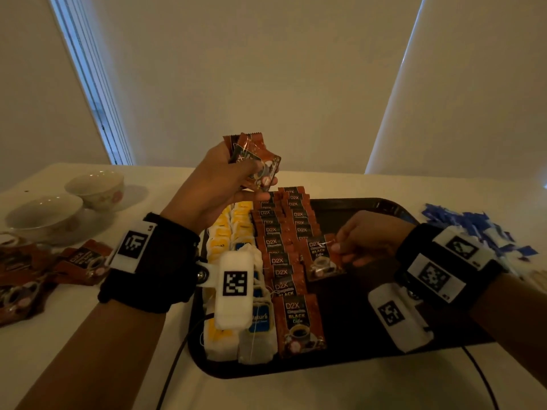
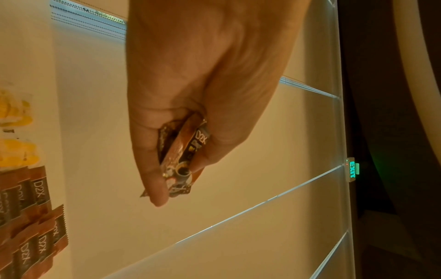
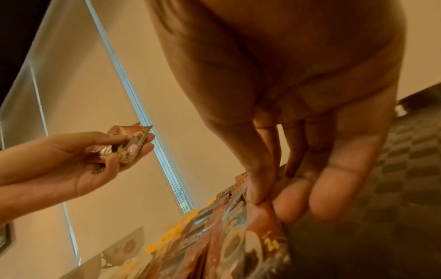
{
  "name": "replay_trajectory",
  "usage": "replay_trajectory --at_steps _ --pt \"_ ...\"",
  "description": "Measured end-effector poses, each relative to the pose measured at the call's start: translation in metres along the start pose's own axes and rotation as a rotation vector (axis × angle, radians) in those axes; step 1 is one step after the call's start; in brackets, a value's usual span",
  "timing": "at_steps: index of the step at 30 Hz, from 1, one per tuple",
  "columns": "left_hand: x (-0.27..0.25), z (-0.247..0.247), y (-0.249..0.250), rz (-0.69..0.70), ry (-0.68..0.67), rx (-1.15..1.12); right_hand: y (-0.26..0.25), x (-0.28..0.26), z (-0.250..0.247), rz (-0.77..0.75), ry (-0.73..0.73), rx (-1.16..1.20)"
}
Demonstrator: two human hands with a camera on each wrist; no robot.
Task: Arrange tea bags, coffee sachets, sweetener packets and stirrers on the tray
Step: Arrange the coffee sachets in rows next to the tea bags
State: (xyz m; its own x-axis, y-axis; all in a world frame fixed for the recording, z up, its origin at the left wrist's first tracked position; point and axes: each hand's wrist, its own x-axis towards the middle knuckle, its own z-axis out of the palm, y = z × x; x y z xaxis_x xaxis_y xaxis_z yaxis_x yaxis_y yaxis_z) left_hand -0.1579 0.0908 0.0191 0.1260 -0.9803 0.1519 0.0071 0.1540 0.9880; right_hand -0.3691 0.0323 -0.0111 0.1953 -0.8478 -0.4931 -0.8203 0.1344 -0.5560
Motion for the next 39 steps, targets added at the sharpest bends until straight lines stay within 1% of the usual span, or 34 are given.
replay_trajectory --at_steps 4,9,14,15,16,18,20,21,23,24,26,29,30,32,36,39 --pt "0.001 -0.001 0.001 -0.002 0.002 0.005 -0.005 0.005 0.004 0.019 0.007 -0.051" --pt "0.002 -0.001 0.001 -0.006 -0.007 0.000 -0.009 0.013 0.008 0.030 -0.018 -0.086" --pt "0.003 -0.001 -0.004 -0.012 0.007 0.006 -0.012 0.014 0.008 0.013 -0.016 -0.108" --pt "0.003 0.000 -0.004 -0.016 0.010 0.006 -0.012 0.013 0.009 -0.010 0.001 -0.110" --pt "0.004 0.000 -0.005 -0.018 0.014 0.007 -0.013 0.014 0.008 -0.065 0.042 -0.110" --pt "0.005 0.001 -0.007 -0.023 0.015 0.013 -0.016 0.014 0.009 -0.267 0.167 -0.054" --pt "0.006 0.002 -0.008 -0.022 0.015 0.027 -0.024 0.007 0.012 -0.461 0.259 0.099" --pt "0.006 0.002 -0.009 -0.018 0.017 0.039 -0.028 0.003 0.014 -0.525 0.266 0.186" --pt "0.005 0.002 -0.010 -0.007 0.020 0.077 -0.038 -0.005 0.018 -0.631 0.260 0.315" --pt "0.004 0.001 -0.011 -0.001 0.018 0.100 -0.042 -0.007 0.019 -0.685 0.278 0.334" --pt "0.004 0.001 -0.011 0.005 0.014 0.146 -0.047 -0.010 0.022 -0.782 0.360 0.315" --pt "0.004 0.001 -0.012 0.009 -0.005 0.219 -0.049 -0.011 0.023 -0.872 0.507 0.290" --pt "0.004 0.002 -0.012 0.008 -0.019 0.233 -0.049 -0.011 0.022 -0.874 0.520 0.299" --pt "0.001 0.004 -0.010 0.014 -0.042 0.247 -0.047 -0.010 0.017 -0.814 0.475 0.341" --pt "0.000 0.007 -0.008 0.014 -0.056 0.242 -0.037 -0.011 0.004 -0.618 0.315 0.430" --pt "0.001 0.006 -0.006 -0.017 -0.017 0.184 -0.021 -0.011 -0.004 -0.413 0.216 0.368"
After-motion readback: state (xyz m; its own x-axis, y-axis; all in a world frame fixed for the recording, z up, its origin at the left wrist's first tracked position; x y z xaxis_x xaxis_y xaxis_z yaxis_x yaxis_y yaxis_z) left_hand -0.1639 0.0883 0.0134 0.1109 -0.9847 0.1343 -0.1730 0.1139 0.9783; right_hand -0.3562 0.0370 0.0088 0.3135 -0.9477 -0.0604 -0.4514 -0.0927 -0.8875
